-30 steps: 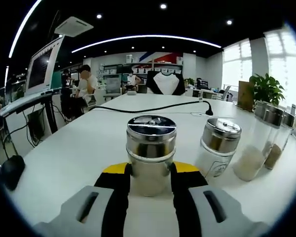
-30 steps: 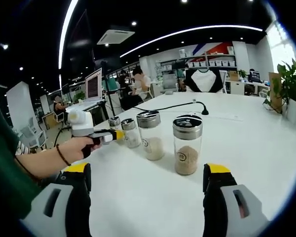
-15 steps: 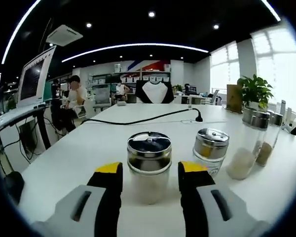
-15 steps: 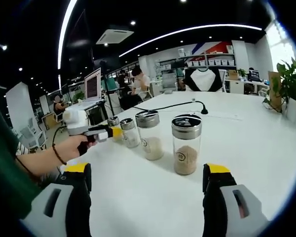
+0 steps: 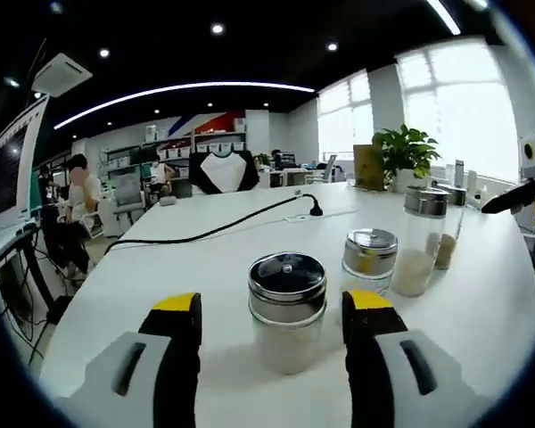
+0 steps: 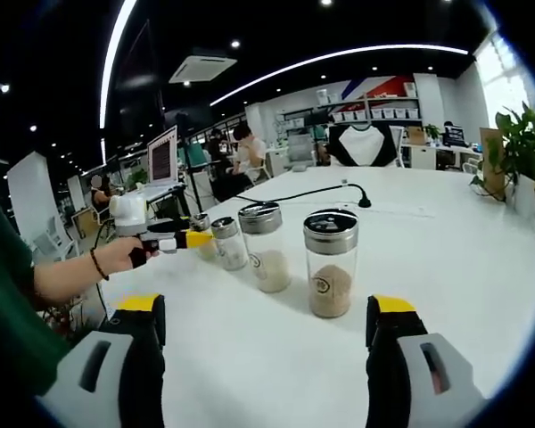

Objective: Rotate the seasoning bottle until the label or dispensing opening points toward the visible target arrow and the bottle remains upright within the marked orientation range

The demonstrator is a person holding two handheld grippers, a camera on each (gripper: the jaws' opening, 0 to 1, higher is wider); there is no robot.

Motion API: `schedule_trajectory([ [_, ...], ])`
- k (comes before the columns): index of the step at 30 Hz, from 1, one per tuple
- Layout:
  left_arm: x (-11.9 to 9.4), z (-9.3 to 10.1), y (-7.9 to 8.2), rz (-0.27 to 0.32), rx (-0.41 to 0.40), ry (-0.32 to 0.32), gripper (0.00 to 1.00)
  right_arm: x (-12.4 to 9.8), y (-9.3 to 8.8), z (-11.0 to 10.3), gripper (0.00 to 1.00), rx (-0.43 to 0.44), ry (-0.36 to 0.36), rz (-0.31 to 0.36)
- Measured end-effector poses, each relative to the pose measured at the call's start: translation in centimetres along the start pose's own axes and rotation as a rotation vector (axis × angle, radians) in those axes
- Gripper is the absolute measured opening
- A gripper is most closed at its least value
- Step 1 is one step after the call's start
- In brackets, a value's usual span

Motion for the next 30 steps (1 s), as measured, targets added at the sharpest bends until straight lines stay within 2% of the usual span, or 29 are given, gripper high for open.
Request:
schedule_trajectory([
  [2,0.1,0.2,0.0,0.005,-0.002,-0.083,0.62,0.0,-0.1,0.0,0.95,0.001,-0.003,-0.003],
  [4,0.4,0.2,0.0,0.006,0.048,-0.148,0.61,-0.1,-0.1,0.0,0.95,0.003,-0.004,-0.005],
  [6,0.6,0.0,-0.1,-0.014,0.063,-0.163,0.61,-0.1,-0.1,0.0,0.95,0.001,-0.005,-0.004],
  [8,0.8,-0.2,0.0,0.005,0.037,-0.217,0.61,-0.2,0.0,0.0,0.95,-0.003,-0.008,-0.001],
  [11,1.0,-0.6,-0.1,-0.008,0.045,-0.259,0.58,-0.2,0.0,0.1,0.95,-0.001,-0.013,0.002],
  [13,1.2,-0.7,-0.1,-0.008,0.048,-0.296,0.59,-0.3,-0.1,0.2,0.95,0.001,-0.02,0.002],
  [15,1.3,-0.8,-0.1,-0.007,0.053,-0.306,0.61,-0.3,-0.1,0.3,0.95,0.005,-0.027,0.001],
  [19,1.5,-0.5,-0.5,-0.013,0.049,-0.357,0.49,-0.3,0.1,0.4,0.95,0.005,-0.036,0.0],
  [24,1.8,-0.4,-1.1,-0.034,0.044,-0.377,0.42,-0.2,0.4,0.4,0.95,-0.002,-0.038,0.001],
  [30,1.8,-0.3,-1.1,-0.021,0.054,-0.411,0.37,-0.1,0.4,0.3,0.95,0.0,-0.039,-0.004],
])
Point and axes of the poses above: the point that each gripper's makers call its tool centre point, and the gripper's own axes: x roughly forward along the fingers, z roughly to its right, y roughly out of its top, the point moved 7 cm from there along -x, roughly backward along the fingers, and after that the axes turned 2 degrees about x, right-handed, at the moved point
